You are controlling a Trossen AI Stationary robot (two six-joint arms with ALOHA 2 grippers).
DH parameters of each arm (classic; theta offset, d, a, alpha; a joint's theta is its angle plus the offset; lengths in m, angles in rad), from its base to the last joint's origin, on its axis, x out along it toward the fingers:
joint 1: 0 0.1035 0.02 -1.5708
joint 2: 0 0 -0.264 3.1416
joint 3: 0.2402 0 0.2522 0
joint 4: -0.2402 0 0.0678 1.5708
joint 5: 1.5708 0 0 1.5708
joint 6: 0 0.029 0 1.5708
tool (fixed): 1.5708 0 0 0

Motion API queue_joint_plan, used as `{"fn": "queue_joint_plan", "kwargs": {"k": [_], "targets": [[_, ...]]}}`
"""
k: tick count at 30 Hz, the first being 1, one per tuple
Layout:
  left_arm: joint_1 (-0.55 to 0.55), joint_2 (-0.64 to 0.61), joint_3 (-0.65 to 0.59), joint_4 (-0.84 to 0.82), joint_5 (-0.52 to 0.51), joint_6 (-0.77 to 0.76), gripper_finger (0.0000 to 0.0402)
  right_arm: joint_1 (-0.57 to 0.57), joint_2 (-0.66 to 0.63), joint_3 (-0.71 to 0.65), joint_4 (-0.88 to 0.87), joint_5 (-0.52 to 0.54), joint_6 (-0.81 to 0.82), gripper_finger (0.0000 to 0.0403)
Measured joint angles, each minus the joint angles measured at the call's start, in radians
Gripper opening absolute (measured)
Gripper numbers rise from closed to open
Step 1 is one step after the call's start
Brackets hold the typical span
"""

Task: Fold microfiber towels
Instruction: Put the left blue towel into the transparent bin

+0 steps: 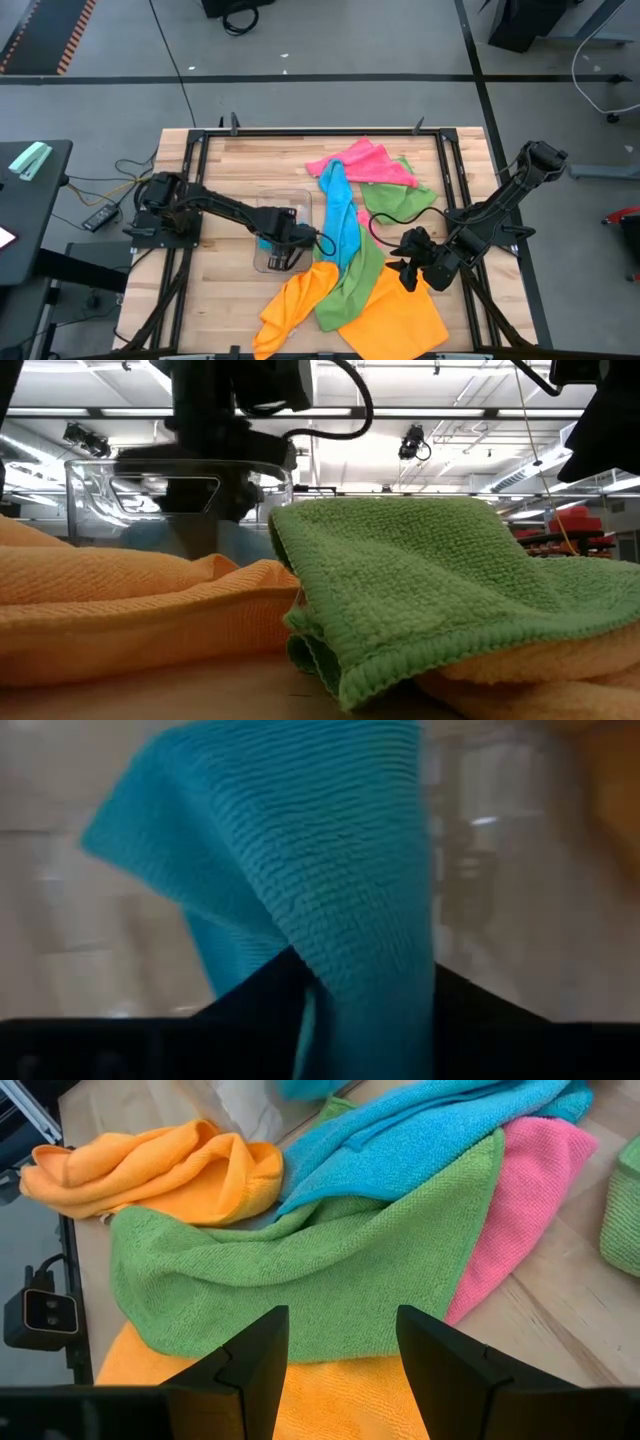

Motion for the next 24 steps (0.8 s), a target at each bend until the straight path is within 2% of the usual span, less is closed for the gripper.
{"fn": "queue_joint_plan", "kwargs": {"k": [6, 10, 15, 20, 24], "targets": [[0.03, -0.054, 0.001, 0.006, 0.103, -0.038, 0.0248, 0.0, 0.0, 0.0, 0.0, 0.0, -0.006, 0.0196], [0.053, -0.102, 0.001, 0.0, 0.196, -0.055, 0.028, 0.0, 0.0, 0.0, 0.001, 0.0, -0.006, 0.0196], [0.097, -0.14, 0.001, -0.012, 0.215, -0.05, 0.0283, 0.0, 0.0, 0.0, 0.001, 0.0, -0.008, 0.0196], [0.167, -0.138, -0.027, 0.083, 0.324, -0.066, 0.0264, 0.0, 0.0, 0.0, 0.001, 0.0, -0.011, 0.0196], [0.215, -0.137, -0.062, 0.123, 0.336, -0.064, 0.0253, 0.0, 0.0, 0.0, 0.008, 0.0, -0.005, 0.0196]]}}
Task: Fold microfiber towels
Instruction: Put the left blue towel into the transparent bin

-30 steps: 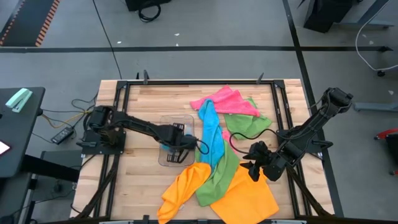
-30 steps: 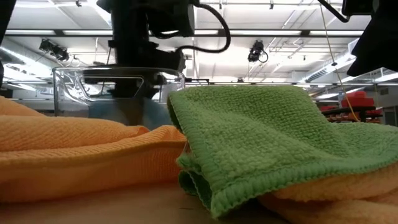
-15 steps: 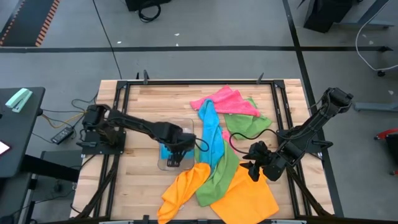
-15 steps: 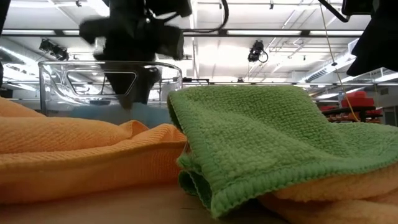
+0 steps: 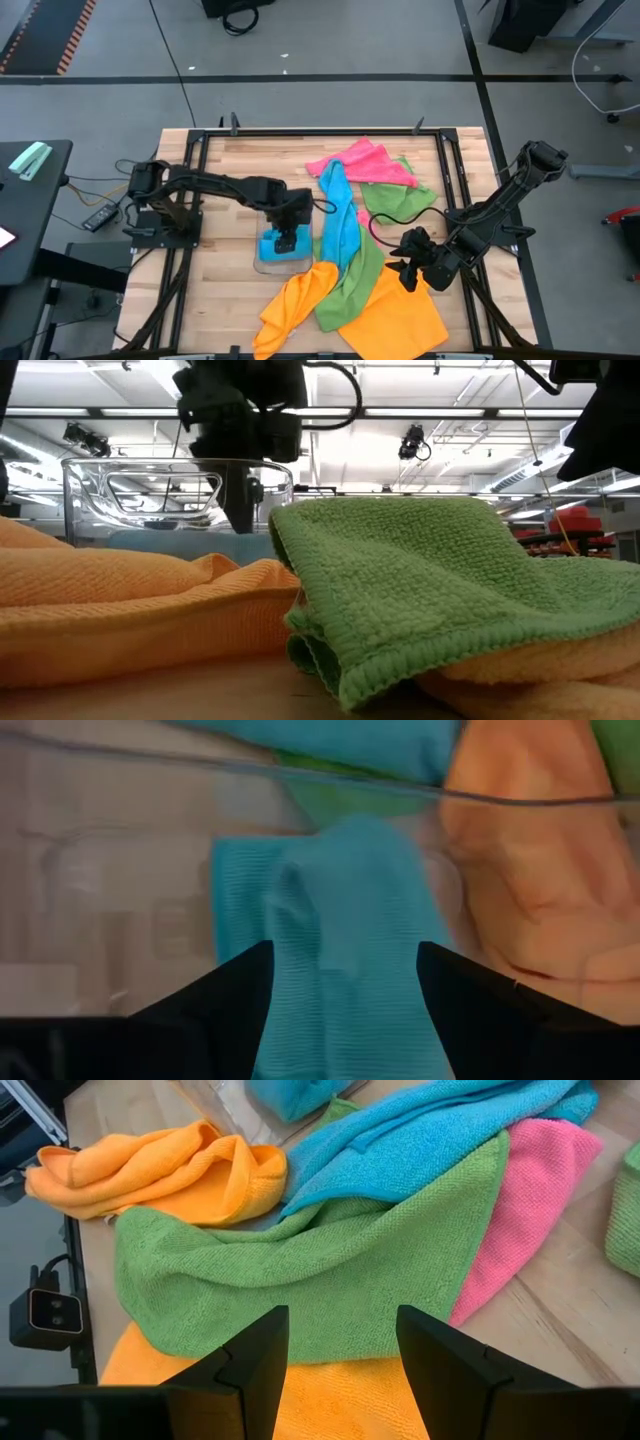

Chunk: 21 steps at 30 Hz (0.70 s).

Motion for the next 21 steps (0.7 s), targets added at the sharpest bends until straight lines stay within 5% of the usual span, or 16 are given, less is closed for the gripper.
{"fn": "queue_joint_plan", "kwargs": {"k": [21], "targets": [[-0.014, 0.08, -0.006, 0.048, 0.08, 0.065, 0.0162, -0.013, 0.0, 0.0, 0.002, 0.009, -0.006, 0.0196]]}}
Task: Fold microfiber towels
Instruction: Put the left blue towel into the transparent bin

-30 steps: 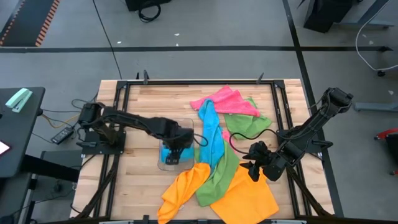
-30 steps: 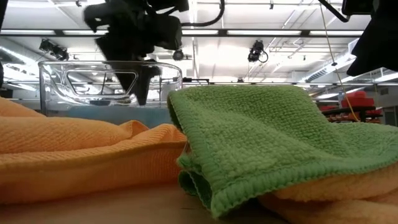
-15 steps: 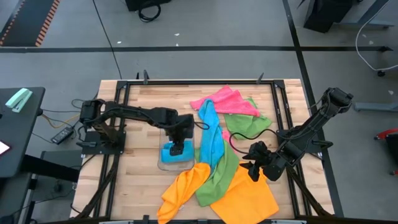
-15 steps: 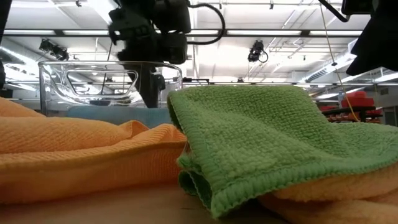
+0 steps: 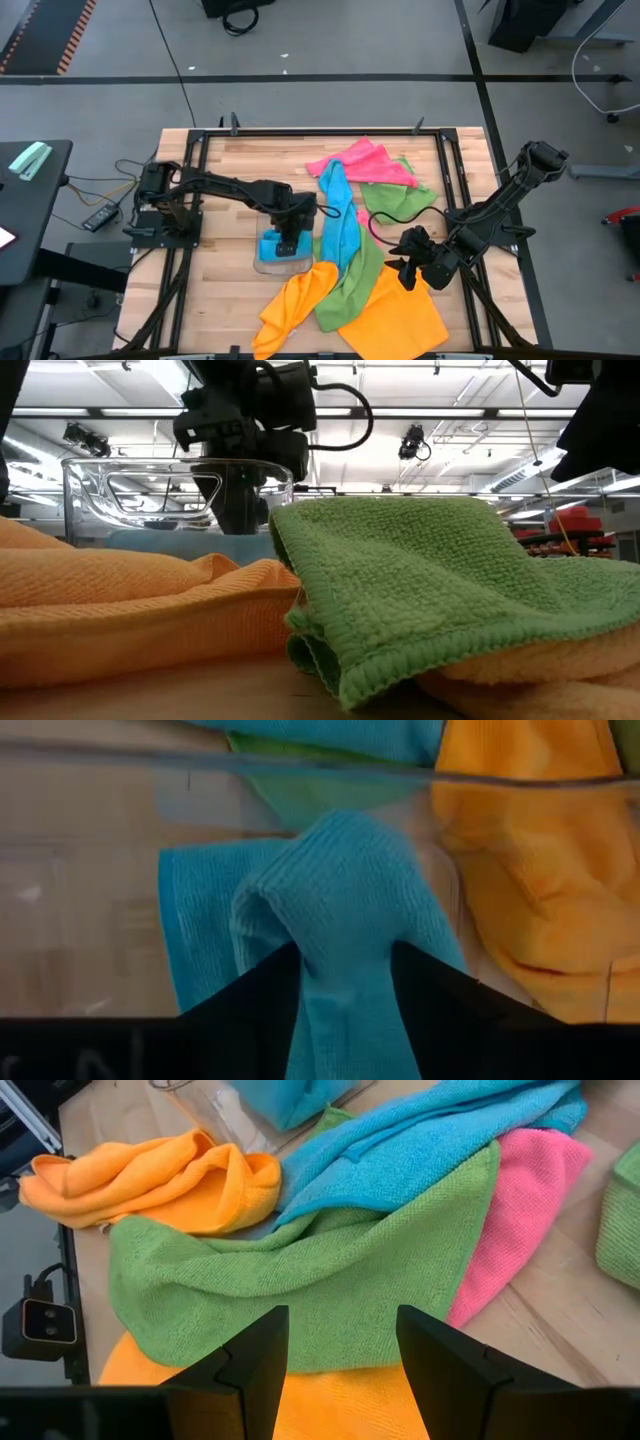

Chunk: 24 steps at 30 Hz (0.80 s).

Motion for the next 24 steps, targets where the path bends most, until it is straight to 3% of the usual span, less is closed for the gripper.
{"fn": "queue_joint_plan", "kwargs": {"k": [5, 11, 24], "targets": [[-0.006, 0.0, 0.0, 0.017, -0.019, 0.009, 0.0119, 0.0, 0.0, 0.0, 0.0, 0.0, 0.001, 0.0196], [-0.006, 0.0, 0.01, 0.009, -0.009, 0.007, 0.0018, 0.0, 0.0, 0.0, 0.0, 0.0, -0.001, 0.0196], [0.03, -0.001, 0.172, -0.202, 0.138, 0.027, 0.0017, 0.0, 0.0, 0.0, 0.0, 0.0, -0.001, 0.0196]]}}
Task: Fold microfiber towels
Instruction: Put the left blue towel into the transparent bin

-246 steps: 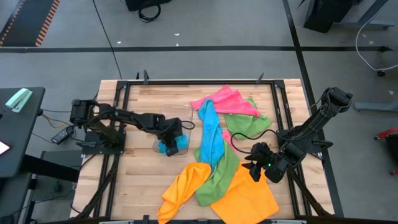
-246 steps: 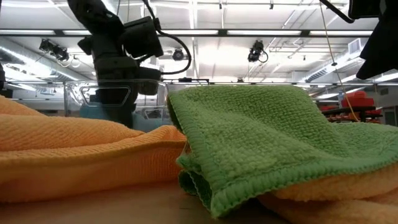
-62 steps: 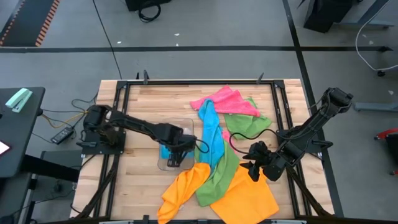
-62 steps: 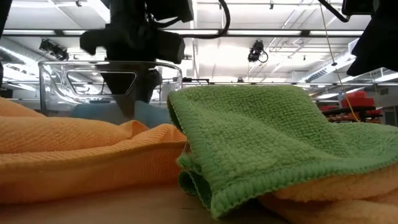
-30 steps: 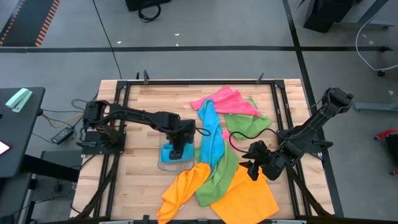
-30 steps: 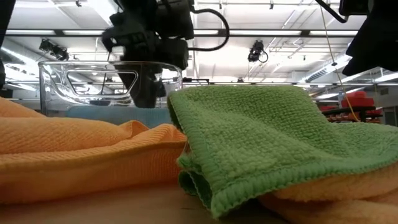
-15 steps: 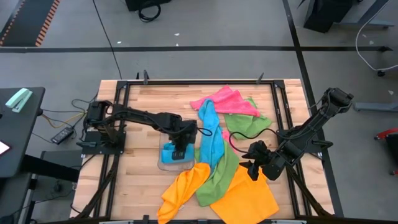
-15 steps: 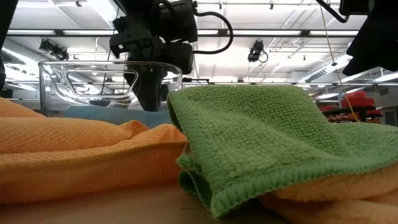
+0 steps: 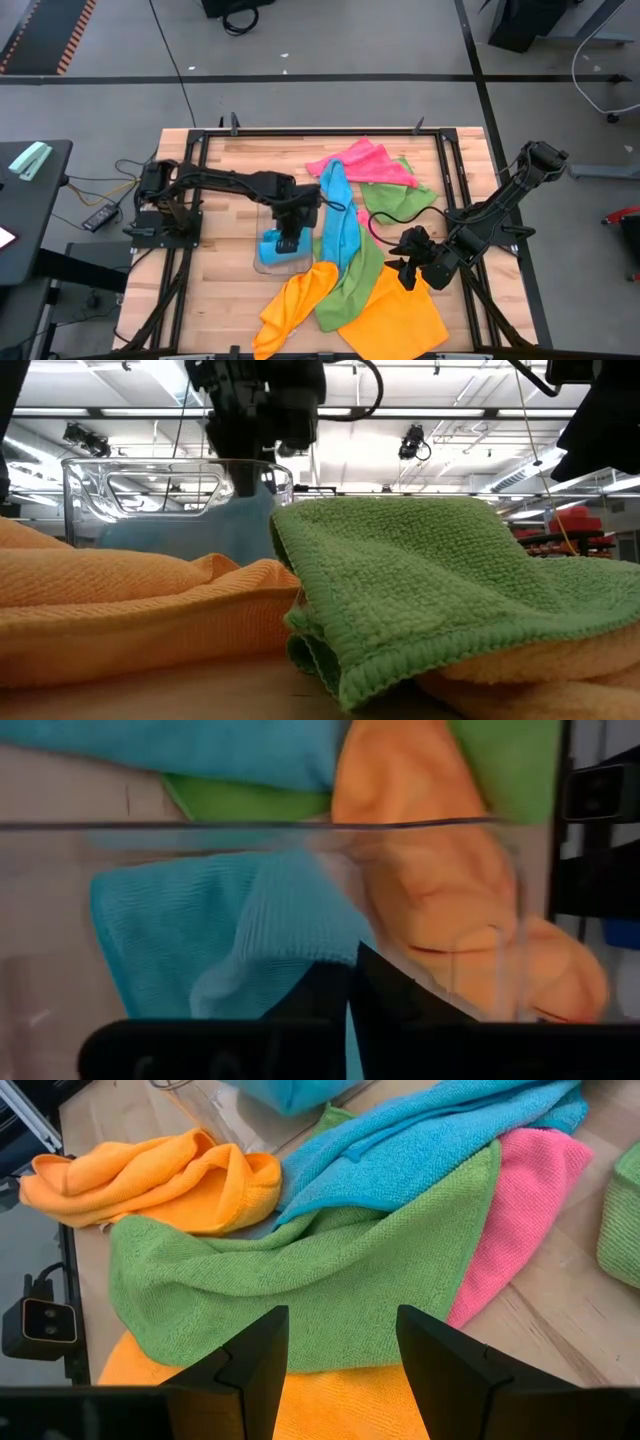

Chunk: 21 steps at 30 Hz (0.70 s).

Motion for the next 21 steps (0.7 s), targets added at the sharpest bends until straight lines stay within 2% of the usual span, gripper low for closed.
{"fn": "queue_joint_plan", "kwargs": {"k": [7, 12, 17, 21], "targets": [[0.041, -0.001, -0.002, -0.066, -0.005, 0.113, 0.0007, 0.0, 0.0, 0.0, 0.0, 0.0, 0.0, 0.0196], [0.043, 0.0, -0.006, -0.059, -0.149, 0.284, 0.002, 0.0, 0.0, 0.0, 0.001, 0.0, 0.009, 0.0196], [0.043, 0.045, -0.004, -0.015, -0.157, 0.401, 0.0008, 0.0, 0.0, 0.0, 0.007, 0.0, 0.029, 0.0196], [0.043, 0.131, -0.006, -0.014, -0.22, 0.418, 0.0014, 0.0, 0.0, 0.003, 0.012, -0.001, 0.034, 0.0196]]}}
